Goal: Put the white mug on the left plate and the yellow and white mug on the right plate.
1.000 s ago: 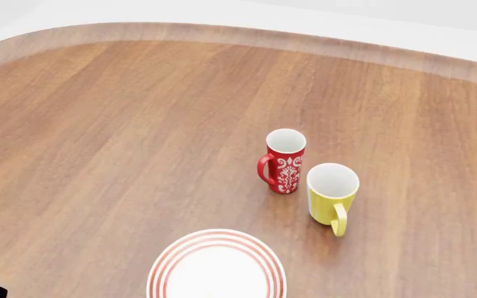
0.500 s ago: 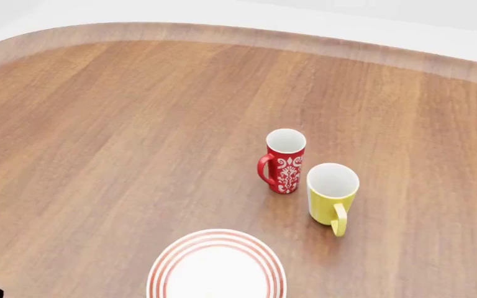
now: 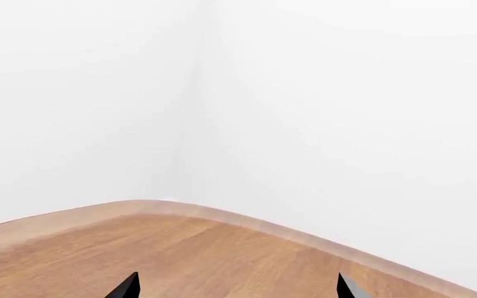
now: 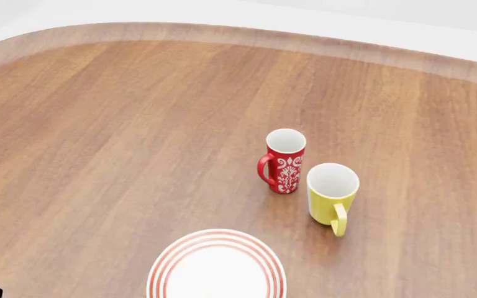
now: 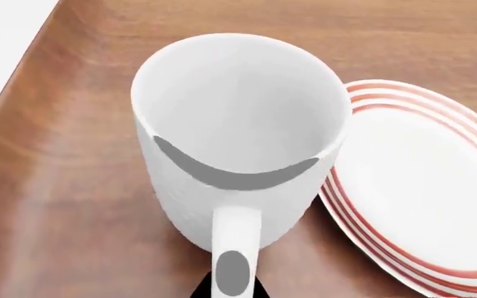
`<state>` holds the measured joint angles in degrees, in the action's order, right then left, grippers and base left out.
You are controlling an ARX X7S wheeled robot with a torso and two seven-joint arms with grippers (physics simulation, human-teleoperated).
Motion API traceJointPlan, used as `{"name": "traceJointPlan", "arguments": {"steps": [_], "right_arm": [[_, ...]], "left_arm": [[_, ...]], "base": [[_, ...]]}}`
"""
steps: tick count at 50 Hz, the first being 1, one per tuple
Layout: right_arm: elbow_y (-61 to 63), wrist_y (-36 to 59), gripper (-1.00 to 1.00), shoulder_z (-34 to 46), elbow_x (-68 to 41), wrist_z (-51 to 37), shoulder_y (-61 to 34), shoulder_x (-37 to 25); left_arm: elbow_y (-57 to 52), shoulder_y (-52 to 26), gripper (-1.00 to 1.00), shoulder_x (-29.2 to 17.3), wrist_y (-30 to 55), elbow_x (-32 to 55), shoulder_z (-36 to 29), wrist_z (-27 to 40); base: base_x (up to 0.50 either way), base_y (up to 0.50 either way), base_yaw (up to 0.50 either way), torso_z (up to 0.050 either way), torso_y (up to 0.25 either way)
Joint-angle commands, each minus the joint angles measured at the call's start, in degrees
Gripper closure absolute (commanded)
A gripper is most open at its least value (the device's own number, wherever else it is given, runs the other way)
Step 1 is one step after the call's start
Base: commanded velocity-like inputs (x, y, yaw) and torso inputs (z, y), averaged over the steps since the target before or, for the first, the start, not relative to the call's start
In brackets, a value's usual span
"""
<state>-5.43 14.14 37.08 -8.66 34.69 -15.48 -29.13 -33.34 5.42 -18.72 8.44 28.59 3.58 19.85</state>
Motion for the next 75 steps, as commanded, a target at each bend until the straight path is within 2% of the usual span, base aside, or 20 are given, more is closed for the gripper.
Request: {"name": "traceJointPlan", "arguments": {"steps": [1, 10, 21, 41, 75], "right_arm": [[5.1, 0.6, 1.00, -0.8, -1.1, -0.4, 0.6, -1.1], [12.8, 2.1, 1.00, -2.4, -2.7, -1.4, 2.0, -3.2], [15.8, 2.9, 1.00, -5.9, -5.0, -3.6, 1.9, -3.8], [5.9, 7.2, 1.00, -10.7, -9.9, -6.3, -5.1, 2.2], [-11.5, 9.2, 1.00, -9.2, -7.8, -8.0, -14.3, 8.7]], "left_arm": [[0.0, -0.2, -1.00, -0.2, -0.1, 0.0, -0.4, 0.1], [0.1, -0.2, -1.00, -0.2, -0.3, -0.1, -0.8, 0.1], [-0.3, -0.3, -1.00, -0.4, -0.4, 0.2, -0.7, 0.5], [-1.1, -0.1, -1.00, -0.9, -0.6, 1.1, -0.2, 1.1], [-1.9, 1.0, -1.00, -1.2, -1.4, 1.4, -0.5, 1.5]], "base": [[0.00, 0.00, 0.00, 0.000, 0.000], [0.00, 0.00, 0.00, 0.000, 0.000], [0.00, 0.00, 0.00, 0.000, 0.000], [0.00, 0.00, 0.00, 0.000, 0.000], [0.00, 0.00, 0.00, 0.000, 0.000]]}}
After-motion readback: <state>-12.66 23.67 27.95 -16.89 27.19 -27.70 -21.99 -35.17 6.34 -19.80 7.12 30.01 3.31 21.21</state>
